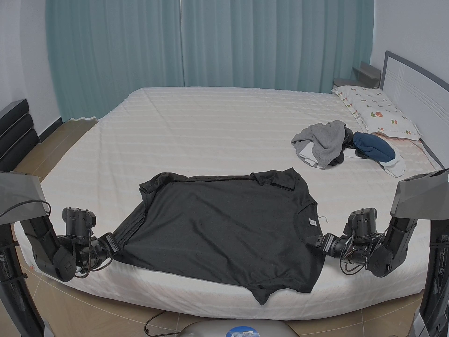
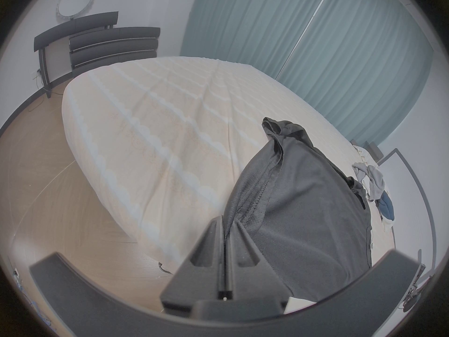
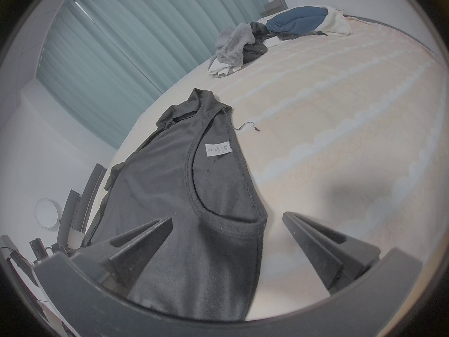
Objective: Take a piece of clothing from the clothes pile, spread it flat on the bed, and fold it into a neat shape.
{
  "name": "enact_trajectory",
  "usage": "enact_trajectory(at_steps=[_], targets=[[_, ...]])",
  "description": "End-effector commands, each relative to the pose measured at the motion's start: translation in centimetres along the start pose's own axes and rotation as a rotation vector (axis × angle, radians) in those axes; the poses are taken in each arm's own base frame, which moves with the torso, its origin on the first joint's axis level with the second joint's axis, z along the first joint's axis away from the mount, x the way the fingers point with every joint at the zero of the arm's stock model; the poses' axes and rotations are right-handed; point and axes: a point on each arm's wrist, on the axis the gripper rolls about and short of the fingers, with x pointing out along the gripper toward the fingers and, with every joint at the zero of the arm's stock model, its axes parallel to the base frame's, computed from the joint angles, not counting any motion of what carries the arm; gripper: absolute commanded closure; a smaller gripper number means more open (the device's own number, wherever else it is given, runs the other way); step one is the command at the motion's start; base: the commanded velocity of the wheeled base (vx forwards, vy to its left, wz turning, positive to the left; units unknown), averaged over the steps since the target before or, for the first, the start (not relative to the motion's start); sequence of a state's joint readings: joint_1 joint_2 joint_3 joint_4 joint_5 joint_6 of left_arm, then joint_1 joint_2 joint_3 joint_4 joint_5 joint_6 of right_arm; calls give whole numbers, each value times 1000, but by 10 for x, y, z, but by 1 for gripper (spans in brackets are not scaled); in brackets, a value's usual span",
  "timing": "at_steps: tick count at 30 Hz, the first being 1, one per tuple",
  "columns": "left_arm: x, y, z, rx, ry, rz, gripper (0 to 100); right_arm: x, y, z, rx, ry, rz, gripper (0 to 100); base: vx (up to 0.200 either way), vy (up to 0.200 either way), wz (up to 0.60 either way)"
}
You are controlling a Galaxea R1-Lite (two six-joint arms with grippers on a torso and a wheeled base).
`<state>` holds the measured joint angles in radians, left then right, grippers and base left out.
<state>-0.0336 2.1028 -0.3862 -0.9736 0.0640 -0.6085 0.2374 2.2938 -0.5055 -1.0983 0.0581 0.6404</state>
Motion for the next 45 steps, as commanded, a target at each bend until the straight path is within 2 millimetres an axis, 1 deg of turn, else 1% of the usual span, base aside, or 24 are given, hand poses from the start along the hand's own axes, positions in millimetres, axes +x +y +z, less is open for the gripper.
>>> enact_trajectory(at_steps=[1, 2, 6, 12, 14, 15, 16, 17, 18, 20, 23, 26, 27, 30, 33, 38, 40, 43, 44, 45], targets=[[0, 0, 1, -3, -3, -1, 100, -1, 2, -4, -8, 21, 1, 0, 0, 0, 0], [0, 1, 1, -3, -2, 0, 100, 0, 3, -5, -9, 26, 3, 100, 0, 0, 0], [1, 1, 0, -2, -1, 1, 100, 4, 4, -5, -10, 27, 7, 100, 0, 0, 0], [1, -2, 2, -6, -5, -34, 100, 8, 15, 16, 5, -55, 56, 100, 0, 0, 0], [2, -2, 4, -11, -18, -40, 100, 9, 20, 26, 6, -92, 78, 100, 0, 0, 0], [2, -2, 5, -13, -23, -43, 100, 9, 20, 28, 7, -98, 81, 100, 0, 0, 0], [2, -2, 7, -18, -41, -51, 100, 12, 22, 36, 10, -124, 90, 100, 0, 0, 0], [2, -2, 7, -18, -41, -51, 100, 12, 22, 36, 10, -124, 90, 100, 0, 0, 0], [5, 0, 8, -25, -49, -53, 100, 18, 26, 45, 12, -150, 106, 100, 0, 0, 0], [9, 1, 6, -26, -48, -49, 100, 26, 31, 56, 10, -183, 124, 100, 0, 0, 0], [11, 1, 6, -28, -60, -56, 100, 33, 40, 70, 9, -209, 138, 100, 0, 0, 0], [11, 1, 7, -27, -65, -62, 100, 40, 47, 80, 5, -224, 154, 100, 0, 0, 0], [11, 0, 6, -26, -63, -62, 100, 47, 49, 83, 5, -228, 157, 100, 0, 0, 0], [13, 2, 4, -24, -55, -57, 100, 67, 52, 89, 4, -232, 150, 100, 0, 0, 0], [16, 2, 4, -26, -53, -56, 100, 77, 59, 94, 0, -247, 168, 100, 0, 0, 0], [20, 4, 1, -26, -50, -54, 100, 84, 63, 99, -3, -265, 183, 100, 0, 0, 0], [21, 4, 1, -26, -55, -55, 100, 92, 62, 100, -7, -276, 188, 100, 0, 0, 0], [22, 4, 1, -26, -55, -55, 100, 97, 65, 104, -7, -294, 202, 100, 0, 0, 0], [24, 5, 0, -26, -55, -55, 100, 102, 71, 109, -7, -316, 222, 100, 0, 0, 0], [24, 5, -1, -26, -55, -55, 100, 104, 73, 110, -9, -321, 228, 100, 0, 0, 0]])
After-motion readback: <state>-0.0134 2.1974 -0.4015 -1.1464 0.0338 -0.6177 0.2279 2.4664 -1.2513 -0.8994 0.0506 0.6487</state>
